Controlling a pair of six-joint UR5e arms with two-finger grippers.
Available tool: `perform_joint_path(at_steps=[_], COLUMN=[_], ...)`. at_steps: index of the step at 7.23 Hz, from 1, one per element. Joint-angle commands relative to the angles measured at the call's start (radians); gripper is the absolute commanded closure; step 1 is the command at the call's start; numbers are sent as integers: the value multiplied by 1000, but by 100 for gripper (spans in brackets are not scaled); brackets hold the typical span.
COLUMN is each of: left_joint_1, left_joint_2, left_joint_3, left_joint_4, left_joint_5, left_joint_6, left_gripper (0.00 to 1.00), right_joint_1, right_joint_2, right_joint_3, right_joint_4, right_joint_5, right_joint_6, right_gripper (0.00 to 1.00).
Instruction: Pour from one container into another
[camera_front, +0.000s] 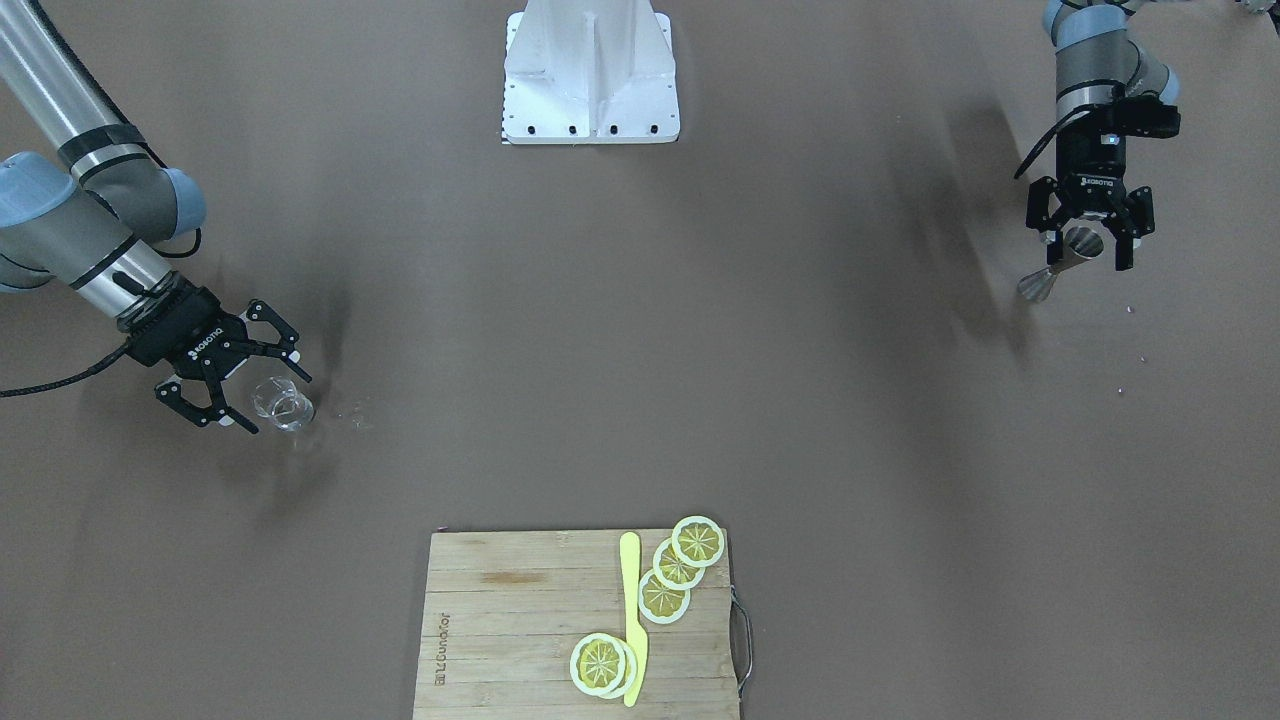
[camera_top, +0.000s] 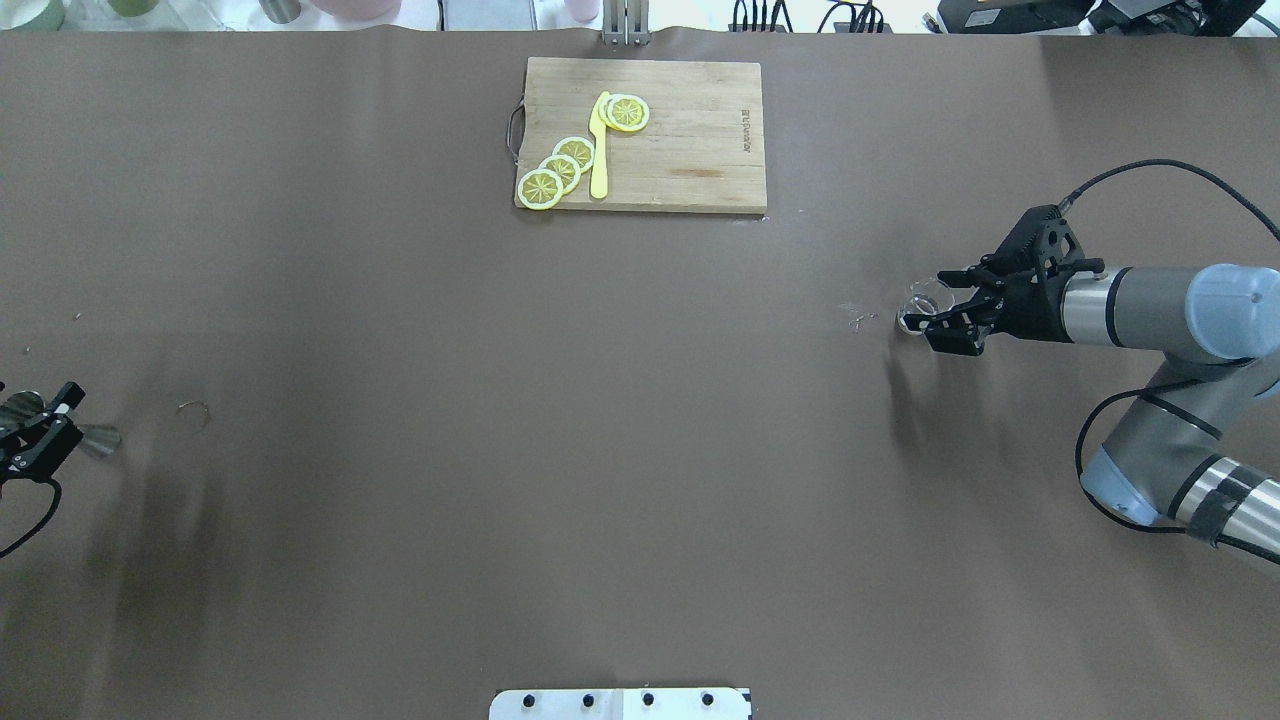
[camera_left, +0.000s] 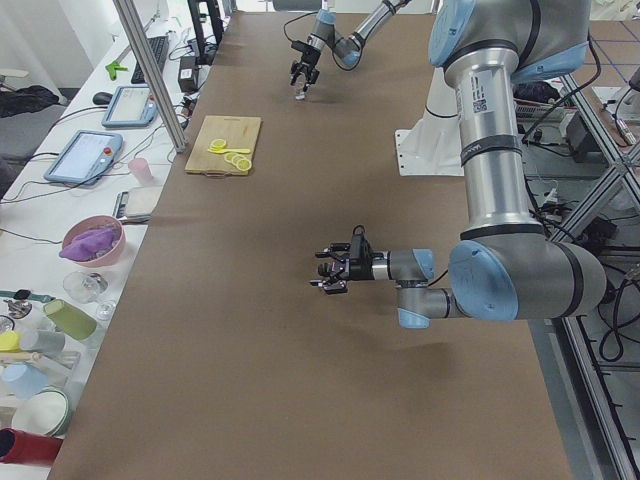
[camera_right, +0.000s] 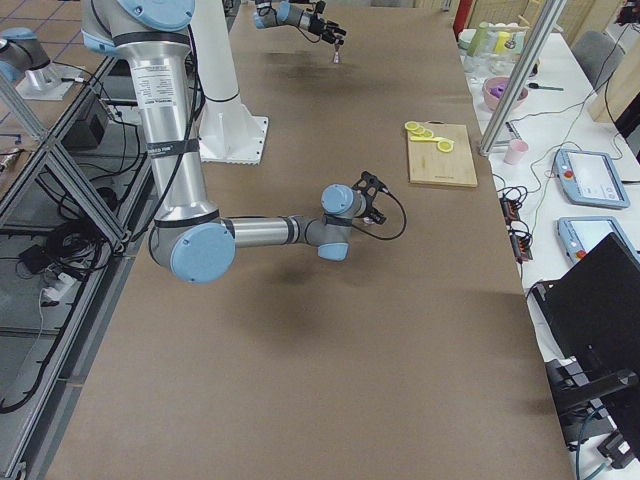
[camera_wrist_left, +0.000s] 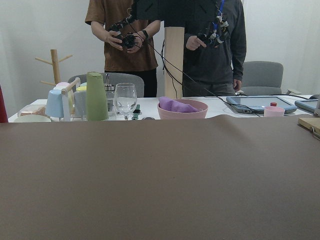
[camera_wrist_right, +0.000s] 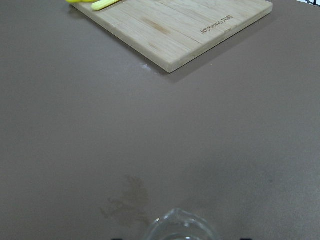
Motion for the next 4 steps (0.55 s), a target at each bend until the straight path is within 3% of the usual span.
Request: perform_joint_path(at_steps=[1,4], left_joint_1=[22,32], left_joint_2=[-28,-76], left_joint_3=[42,94], left_joint_4=[0,0], left_joint_5=[40,76], left_joint_6=[-9,-25], left_gripper=[5,7], right_joint_1=[-8,-11], right_joint_2=[4,3], right_joint_3=[0,2], right_joint_4=[-2,-2], right_joint_5=[-2,0], right_joint_6=[8,17], right_gripper=[25,32])
